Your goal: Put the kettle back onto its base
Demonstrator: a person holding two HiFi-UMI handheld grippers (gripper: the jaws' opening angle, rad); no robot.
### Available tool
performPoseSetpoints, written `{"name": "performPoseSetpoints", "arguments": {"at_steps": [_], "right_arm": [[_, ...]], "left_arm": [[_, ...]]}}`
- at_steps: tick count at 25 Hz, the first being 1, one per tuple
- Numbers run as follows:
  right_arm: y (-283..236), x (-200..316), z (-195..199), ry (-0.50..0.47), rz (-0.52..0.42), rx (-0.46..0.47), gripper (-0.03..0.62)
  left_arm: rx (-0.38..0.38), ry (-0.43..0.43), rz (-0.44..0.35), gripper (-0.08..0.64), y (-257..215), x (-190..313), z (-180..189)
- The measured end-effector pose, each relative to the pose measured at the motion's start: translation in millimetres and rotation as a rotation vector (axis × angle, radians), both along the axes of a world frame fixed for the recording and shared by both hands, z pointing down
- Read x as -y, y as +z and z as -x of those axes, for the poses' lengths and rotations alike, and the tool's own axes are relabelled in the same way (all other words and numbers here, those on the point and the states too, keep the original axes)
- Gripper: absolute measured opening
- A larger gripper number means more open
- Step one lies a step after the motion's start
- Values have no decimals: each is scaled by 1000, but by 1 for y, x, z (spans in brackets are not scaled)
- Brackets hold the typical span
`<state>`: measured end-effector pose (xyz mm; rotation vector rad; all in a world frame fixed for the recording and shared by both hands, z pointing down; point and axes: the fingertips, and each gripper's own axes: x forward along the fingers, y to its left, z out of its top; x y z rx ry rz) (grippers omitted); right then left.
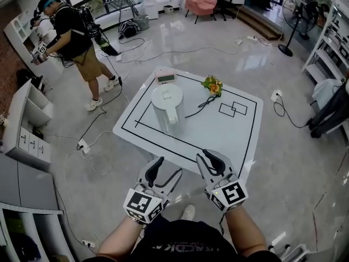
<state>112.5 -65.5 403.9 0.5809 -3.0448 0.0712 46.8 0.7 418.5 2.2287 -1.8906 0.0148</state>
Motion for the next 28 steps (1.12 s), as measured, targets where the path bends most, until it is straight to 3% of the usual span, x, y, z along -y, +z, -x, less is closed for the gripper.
{"name": "performPoseSetpoints", "arguments": {"at_steps": [2,8,16,28], "right_arm": [[-3,-7,3,-1,-4,8,7],[-8,-28,18,11,-5,10,2],[-2,-65,47,38,7,-24,2],[13,-88,41,159,42,-67,2]], "left_arm": [[-1,-17,-6,249,-2,-10,4],[8,-61,-23,6,-6,-40,24],[-5,-35,-18,5,-2,-67,57],[-45,81,-10,5,8,-81,62]]}}
